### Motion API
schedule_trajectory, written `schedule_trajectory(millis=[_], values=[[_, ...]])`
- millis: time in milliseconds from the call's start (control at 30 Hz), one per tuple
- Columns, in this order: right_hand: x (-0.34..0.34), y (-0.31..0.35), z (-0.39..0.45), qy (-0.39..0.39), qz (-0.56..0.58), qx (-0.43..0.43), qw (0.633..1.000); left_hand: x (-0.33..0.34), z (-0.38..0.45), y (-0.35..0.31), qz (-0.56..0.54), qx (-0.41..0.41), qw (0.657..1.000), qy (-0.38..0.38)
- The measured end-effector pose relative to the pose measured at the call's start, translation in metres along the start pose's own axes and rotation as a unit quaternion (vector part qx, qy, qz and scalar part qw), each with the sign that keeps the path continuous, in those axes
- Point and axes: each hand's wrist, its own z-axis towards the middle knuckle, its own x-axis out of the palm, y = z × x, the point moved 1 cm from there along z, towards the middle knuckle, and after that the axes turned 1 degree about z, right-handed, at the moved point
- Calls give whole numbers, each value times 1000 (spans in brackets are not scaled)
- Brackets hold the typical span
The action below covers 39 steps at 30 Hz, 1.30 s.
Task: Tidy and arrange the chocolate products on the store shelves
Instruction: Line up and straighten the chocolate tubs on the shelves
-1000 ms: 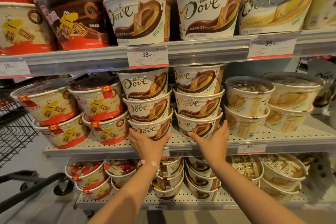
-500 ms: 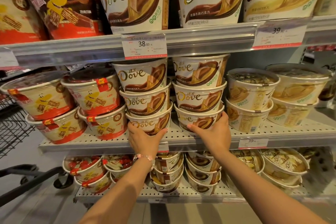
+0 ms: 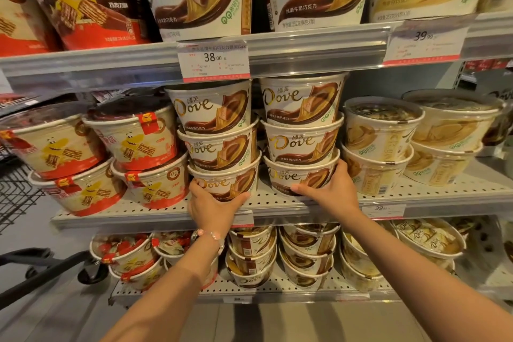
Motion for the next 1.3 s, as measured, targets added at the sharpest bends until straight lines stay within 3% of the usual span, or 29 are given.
schedule_trajectory(millis=[300, 500, 1300], values=[[0, -4, -3, 14, -5, -29, 999, -1, 0, 3, -2, 14, 1000, 26], [8, -2, -15, -29, -13, -66, 997, -4, -1, 3, -32, 15, 999, 5], [5, -5, -6, -38, -124, -30, 991, -5, -1, 5, -47, 26, 998, -20]])
